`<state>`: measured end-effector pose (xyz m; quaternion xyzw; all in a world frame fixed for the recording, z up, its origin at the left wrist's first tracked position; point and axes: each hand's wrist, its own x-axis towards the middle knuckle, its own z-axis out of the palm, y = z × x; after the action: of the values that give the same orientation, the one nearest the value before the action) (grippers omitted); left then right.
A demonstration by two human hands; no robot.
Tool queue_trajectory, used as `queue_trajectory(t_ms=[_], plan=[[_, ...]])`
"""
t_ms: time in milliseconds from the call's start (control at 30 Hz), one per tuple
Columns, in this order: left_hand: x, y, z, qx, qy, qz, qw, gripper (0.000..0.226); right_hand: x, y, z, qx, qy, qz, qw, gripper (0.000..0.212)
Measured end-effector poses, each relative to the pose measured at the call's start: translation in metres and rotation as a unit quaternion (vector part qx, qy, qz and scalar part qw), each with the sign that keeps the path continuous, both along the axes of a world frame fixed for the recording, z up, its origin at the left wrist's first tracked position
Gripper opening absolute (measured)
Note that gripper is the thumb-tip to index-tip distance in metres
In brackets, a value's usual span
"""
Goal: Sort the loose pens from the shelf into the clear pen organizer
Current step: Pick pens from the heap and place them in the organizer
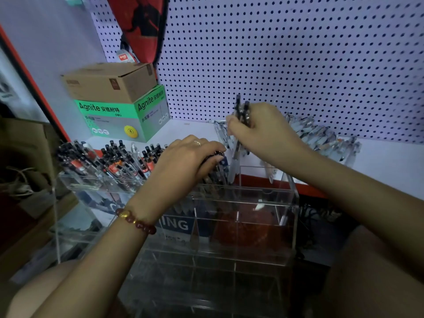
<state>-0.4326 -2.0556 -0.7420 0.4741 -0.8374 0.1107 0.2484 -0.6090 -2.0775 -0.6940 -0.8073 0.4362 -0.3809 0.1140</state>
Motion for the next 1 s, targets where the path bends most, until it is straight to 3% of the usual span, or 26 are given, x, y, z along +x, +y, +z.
queue_trajectory(t_ms=[100,233,367,500,633,767,933,1000], plan=[[0.000,0.001,-0.001,-0.004,-0.002,0.006,1.000,0.038,0.007,-0.001,-0.005,0.034,0.035,0.025,0.999,0.040],[0.001,0.002,0.000,0.019,0.037,0.020,0.999,0.044,0.009,-0.003,-0.011,0.068,0.018,0.056,0.996,0.029],[0.005,0.008,0.005,0.016,0.114,0.033,0.993,0.040,0.007,-0.002,-0.015,0.053,0.126,0.088,0.987,0.026],[0.010,0.010,0.008,0.000,0.106,0.043,0.993,0.036,0.003,0.000,-0.016,0.025,0.180,0.062,0.981,0.024],[0.009,0.012,0.007,-0.011,0.087,0.049,0.995,0.033,0.002,0.007,-0.019,0.106,0.194,0.076,0.972,0.034],[0.010,0.012,0.007,-0.019,0.079,0.046,0.996,0.030,-0.002,0.013,-0.015,0.161,0.152,0.057,0.974,0.053],[0.013,0.012,0.007,-0.016,0.057,0.041,0.997,0.039,-0.007,0.006,-0.013,0.122,0.090,0.086,0.985,0.028],[0.010,0.012,0.006,-0.015,0.037,0.035,0.999,0.043,-0.008,-0.001,-0.017,0.124,0.087,0.077,0.986,0.029]])
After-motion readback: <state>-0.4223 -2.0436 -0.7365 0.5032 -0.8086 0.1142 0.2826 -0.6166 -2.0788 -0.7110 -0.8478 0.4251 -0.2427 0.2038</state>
